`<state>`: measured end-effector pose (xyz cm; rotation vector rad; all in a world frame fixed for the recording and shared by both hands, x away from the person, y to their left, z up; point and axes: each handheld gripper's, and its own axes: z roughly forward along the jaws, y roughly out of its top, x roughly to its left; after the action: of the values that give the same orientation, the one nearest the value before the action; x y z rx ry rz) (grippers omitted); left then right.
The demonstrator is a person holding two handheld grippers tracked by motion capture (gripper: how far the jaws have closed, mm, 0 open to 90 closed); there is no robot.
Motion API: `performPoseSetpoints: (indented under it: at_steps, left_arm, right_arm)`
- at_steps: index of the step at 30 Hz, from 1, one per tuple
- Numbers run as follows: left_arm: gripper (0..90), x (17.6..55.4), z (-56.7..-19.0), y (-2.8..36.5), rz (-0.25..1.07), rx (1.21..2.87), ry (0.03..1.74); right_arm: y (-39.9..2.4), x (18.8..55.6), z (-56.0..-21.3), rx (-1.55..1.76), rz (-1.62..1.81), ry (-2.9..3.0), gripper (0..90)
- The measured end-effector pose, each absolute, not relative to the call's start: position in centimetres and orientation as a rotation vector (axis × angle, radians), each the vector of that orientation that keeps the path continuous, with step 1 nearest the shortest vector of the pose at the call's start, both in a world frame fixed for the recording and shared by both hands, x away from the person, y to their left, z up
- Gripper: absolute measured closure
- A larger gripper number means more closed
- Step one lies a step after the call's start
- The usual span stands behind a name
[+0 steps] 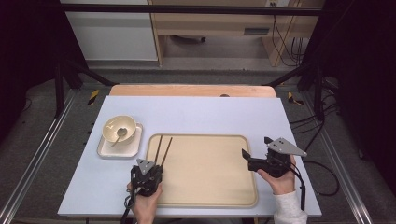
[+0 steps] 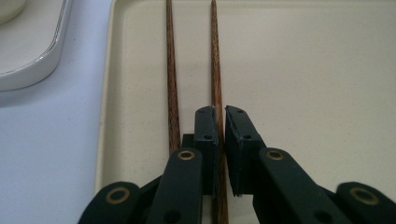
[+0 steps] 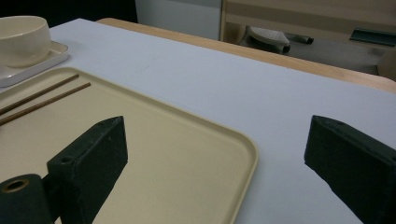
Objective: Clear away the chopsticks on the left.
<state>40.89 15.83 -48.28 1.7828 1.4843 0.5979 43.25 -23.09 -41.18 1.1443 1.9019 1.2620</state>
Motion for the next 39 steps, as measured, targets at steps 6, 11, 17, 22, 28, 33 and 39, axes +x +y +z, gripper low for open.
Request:
performPoseSetpoints:
  at_steps: [6, 11, 17, 22, 28, 33, 39]
  left_arm:
    - [82.8, 40.9, -48.3, 15.7, 0.608, 1.787, 1.481]
    - [76.8, 40.8, -48.2, 15.7, 0.594, 1.788, 1.445]
    - [71.8, 40.1, -47.2, 16.7, 0.538, 1.794, 1.33]
    - [73.4, 39.9, -47.0, 17.4, 0.529, 1.824, 1.311]
    - [76.5, 40.0, -47.7, 17.4, 0.547, 1.887, 1.29]
    - [80.1, 40.2, -47.9, 17.2, 0.576, 1.928, 1.292]
    - [84.0, 40.4, -48.2, 17.2, 0.572, 1.891, 1.331]
  right_arm:
    - [-23.1, 43.2, -41.2, 1.146, 1.264, 1.902, 6.3]
    - [-23.1, 43.2, -41.1, 1.147, 1.266, 1.903, 6.3]
    - [-23.1, 43.2, -41.1, 1.146, 1.269, 1.898, 6.3]
    - [-23.1, 43.2, -41.1, 1.145, 1.264, 1.898, 6.4]
    - [-23.2, 43.1, -41.1, 1.147, 1.266, 1.896, 6.4]
    - [-23.2, 43.1, -41.0, 1.145, 1.266, 1.895, 6.4]
    - [-23.2, 43.1, -41.0, 1.144, 1.265, 1.896, 6.5]
